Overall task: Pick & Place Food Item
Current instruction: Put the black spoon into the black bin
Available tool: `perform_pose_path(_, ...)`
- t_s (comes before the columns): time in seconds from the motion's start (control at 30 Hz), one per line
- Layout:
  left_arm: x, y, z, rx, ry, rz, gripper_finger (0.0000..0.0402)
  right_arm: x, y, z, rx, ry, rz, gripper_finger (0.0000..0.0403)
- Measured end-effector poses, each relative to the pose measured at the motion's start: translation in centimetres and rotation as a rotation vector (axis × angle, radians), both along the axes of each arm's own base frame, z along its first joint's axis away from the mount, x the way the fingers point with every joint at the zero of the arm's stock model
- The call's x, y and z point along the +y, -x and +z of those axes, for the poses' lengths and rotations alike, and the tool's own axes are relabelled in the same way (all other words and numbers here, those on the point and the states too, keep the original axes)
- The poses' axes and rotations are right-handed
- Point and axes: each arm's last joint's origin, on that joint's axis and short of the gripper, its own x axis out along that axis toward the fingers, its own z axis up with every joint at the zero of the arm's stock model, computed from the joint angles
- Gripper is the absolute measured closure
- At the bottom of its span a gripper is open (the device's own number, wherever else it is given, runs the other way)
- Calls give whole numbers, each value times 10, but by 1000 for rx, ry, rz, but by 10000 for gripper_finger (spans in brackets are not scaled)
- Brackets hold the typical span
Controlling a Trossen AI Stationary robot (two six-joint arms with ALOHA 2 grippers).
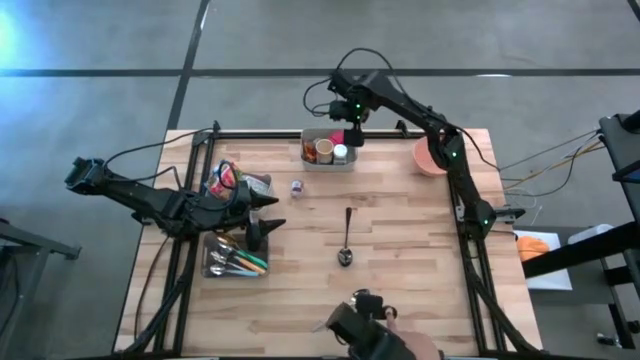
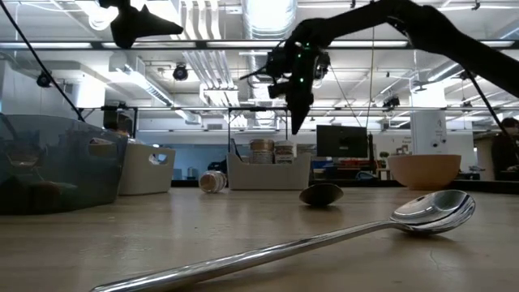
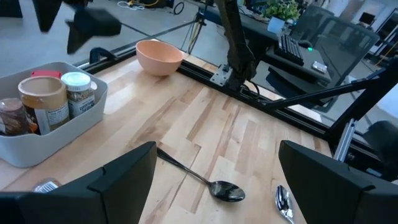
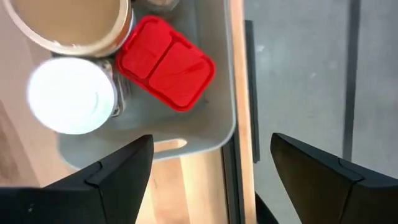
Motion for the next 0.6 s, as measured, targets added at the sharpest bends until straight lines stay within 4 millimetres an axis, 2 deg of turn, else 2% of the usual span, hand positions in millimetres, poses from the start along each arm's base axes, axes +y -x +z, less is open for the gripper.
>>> perform_pose_path(0.27,0,1,-2,13,23,5,60,23,12,42,-92,-19,-41,80)
perform_pose_path(0.43,1,3,0,6,28,5,60,47,14,59,-111,-60,-61,82)
perform_pose_path(0.6,3,8,0,28,42,13,60,80,4,65,-94,-84,-17,97)
